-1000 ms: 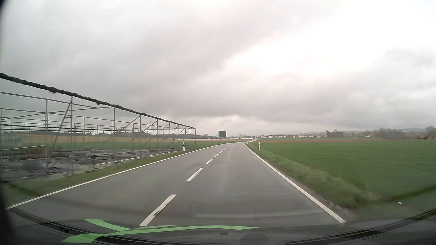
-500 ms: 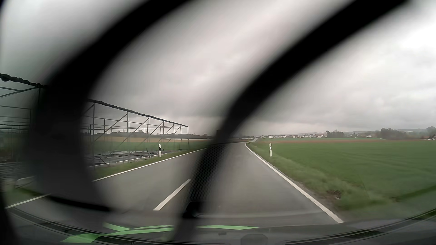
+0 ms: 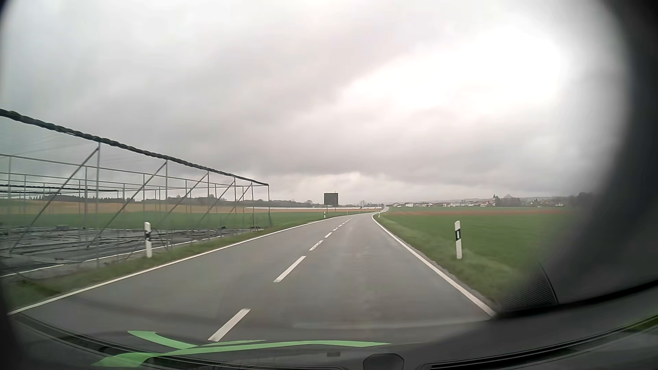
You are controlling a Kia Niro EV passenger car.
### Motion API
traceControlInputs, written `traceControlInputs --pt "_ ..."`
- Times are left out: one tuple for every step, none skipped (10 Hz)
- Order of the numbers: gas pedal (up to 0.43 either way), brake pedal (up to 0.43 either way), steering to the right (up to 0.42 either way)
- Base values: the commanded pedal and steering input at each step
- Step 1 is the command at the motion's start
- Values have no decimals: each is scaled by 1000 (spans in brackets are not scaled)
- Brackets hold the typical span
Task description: Follow the waypoints while adhering to traffic rules and regulations
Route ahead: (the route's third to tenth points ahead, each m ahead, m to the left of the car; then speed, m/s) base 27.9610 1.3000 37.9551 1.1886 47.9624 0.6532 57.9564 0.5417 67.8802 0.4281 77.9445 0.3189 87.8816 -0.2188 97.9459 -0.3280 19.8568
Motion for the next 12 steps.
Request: traceControlInputs --pt "177 0 -1" --pt "169 0 0" --pt "169 0 4" --pt "169 0 5" --pt "169 0 5" --pt "169 0 5" --pt "138 0 5" --pt "79 0 4" --pt "79 0 4" --pt "79 0 4" --pt "98 0 4" --pt "110 0 4"
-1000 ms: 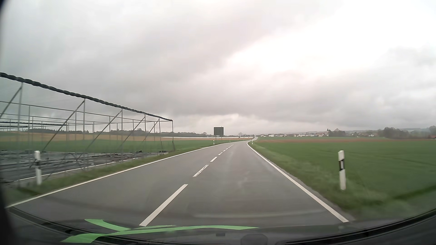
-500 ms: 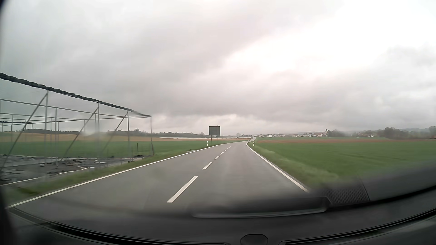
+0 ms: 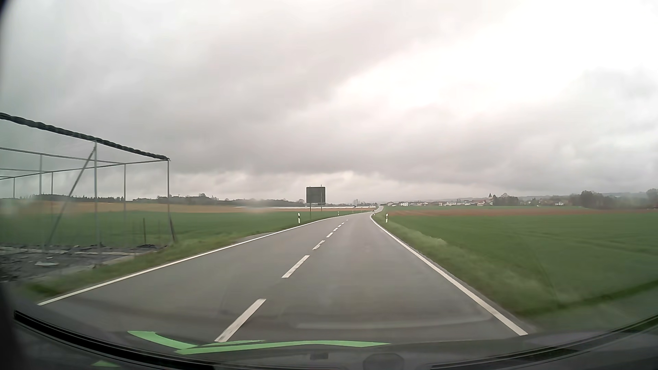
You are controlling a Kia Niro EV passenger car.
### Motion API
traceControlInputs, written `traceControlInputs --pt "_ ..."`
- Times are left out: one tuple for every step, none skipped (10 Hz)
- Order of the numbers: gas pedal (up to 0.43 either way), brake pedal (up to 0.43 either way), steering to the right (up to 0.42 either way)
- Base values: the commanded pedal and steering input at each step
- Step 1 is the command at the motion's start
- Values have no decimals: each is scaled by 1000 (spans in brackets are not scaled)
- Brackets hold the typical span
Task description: Follow the waypoints while adhering to traffic rules and regulations
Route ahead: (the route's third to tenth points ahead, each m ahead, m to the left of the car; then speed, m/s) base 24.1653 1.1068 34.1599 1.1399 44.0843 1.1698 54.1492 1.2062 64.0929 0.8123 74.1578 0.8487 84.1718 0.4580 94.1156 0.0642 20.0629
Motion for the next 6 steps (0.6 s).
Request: traceControlInputs --pt "110 0 4" --pt "130 0 3" --pt "150 0 3" --pt "157 0 3" --pt "169 0 3" --pt "169 0 3"
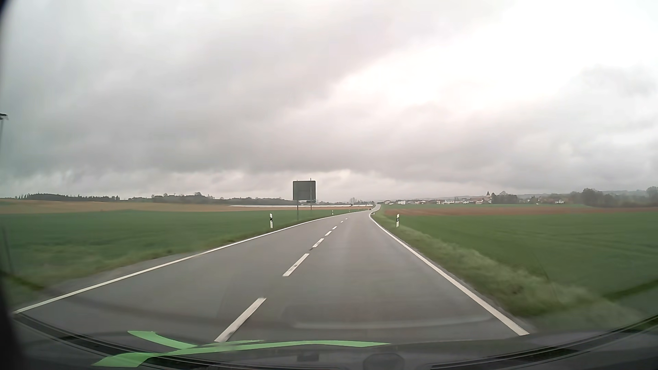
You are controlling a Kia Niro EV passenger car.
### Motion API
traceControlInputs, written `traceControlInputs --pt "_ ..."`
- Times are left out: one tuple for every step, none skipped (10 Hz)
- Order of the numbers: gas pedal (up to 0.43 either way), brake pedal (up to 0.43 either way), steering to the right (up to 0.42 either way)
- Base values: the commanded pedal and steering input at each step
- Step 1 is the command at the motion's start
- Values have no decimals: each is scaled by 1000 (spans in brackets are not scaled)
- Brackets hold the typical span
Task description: Follow the waypoints while adhering to traffic rules and regulations
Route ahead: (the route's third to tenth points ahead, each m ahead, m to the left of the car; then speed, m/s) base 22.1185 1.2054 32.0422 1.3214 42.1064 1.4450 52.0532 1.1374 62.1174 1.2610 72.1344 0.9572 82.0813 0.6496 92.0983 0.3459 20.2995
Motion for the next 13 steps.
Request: traceControlInputs --pt "177 0 3" --pt "177 0 3" --pt "189 0 3" --pt "189 0 3" --pt "177 0 2" --pt "138 0 2" --pt "118 0 1" --pt "118 0 2" --pt "118 0 1" --pt "130 0 1" --pt "130 0 1" --pt "130 0 1" --pt "130 0 1"
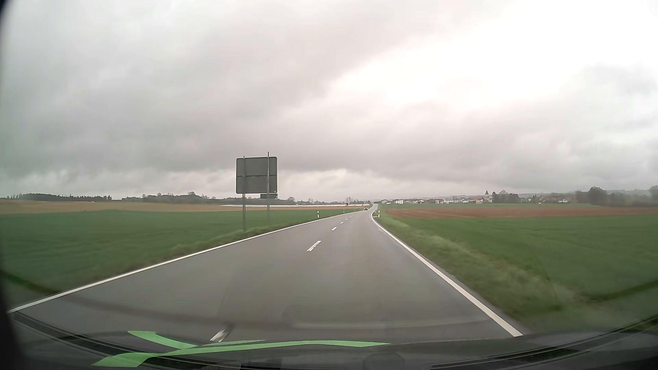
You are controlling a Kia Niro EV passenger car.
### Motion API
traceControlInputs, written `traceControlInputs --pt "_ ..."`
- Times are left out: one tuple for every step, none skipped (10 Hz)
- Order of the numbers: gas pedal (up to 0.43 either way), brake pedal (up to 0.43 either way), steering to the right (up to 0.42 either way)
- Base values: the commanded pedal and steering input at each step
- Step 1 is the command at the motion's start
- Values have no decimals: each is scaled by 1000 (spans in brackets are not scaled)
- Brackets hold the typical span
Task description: Follow the waypoints while adhering to traffic rules and regulations
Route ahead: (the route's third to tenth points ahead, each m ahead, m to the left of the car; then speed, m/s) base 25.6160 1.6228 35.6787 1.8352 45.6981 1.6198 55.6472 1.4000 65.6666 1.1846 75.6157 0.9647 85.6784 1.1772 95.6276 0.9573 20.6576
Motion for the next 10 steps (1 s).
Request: traceControlInputs --pt "98 0 1" --pt "79 0 1" --pt "79 0 1" --pt "87 0 1" --pt "98 0 1" --pt "118 0 1" --pt "130 0 2" --pt "138 0 3" --pt "138 0 3" --pt "138 0 2"
